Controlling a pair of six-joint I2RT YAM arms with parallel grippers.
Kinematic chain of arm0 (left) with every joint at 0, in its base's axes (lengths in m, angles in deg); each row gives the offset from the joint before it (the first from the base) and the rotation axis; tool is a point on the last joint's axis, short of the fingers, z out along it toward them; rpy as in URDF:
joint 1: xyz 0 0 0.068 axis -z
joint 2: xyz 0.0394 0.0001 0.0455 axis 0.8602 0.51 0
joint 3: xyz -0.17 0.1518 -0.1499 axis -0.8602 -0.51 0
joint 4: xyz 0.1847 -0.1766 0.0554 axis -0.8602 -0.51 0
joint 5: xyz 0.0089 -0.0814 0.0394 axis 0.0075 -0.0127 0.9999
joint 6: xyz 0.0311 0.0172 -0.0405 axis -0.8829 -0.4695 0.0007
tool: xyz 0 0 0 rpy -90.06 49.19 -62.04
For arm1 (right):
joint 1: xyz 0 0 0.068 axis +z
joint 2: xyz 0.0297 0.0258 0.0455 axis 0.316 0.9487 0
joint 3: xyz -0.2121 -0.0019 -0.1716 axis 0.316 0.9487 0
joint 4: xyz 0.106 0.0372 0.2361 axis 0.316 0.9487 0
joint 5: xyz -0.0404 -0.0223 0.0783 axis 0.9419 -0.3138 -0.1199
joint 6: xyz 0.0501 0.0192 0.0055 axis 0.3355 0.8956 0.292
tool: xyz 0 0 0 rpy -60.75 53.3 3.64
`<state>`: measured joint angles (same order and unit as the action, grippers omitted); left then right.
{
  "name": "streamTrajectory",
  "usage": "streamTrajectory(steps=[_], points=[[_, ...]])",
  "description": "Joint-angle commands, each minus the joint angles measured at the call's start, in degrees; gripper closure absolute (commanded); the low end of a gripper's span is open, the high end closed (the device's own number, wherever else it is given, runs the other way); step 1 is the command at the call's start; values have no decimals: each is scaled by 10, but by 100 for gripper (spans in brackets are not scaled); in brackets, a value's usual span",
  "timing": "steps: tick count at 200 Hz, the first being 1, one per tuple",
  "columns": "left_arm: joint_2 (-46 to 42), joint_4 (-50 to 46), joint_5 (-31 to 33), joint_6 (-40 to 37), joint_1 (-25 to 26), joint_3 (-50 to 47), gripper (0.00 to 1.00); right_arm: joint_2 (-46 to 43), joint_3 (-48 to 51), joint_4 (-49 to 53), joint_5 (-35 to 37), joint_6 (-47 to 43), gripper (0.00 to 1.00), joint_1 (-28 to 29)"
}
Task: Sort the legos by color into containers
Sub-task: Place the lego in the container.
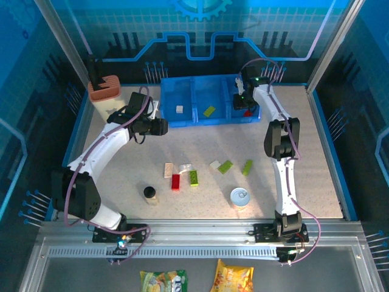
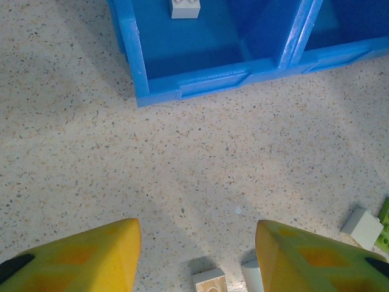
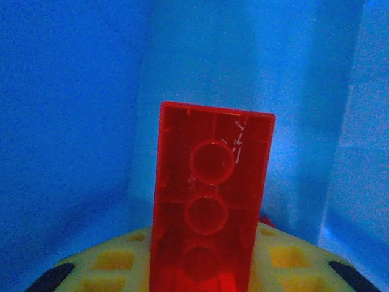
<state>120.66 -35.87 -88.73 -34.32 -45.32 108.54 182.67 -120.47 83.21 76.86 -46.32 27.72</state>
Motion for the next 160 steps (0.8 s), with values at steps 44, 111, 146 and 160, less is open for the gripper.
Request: streamTrajectory(steps=[44,111,146,160], points=[[-8,7,-15,-6,-4,-9,46,51,-27,-9,24,-10,69,-7],[-8,6,-11,-7,-4,-11,46,37,-26,-18,25,4,56,-6],[-11,7,-11,-7,-4,-11,46,2,-26,-15,31,-1,54,-2],[-10,8,-11,-7,-4,-12,46,-12,-26,-11,32,-3,53,0]])
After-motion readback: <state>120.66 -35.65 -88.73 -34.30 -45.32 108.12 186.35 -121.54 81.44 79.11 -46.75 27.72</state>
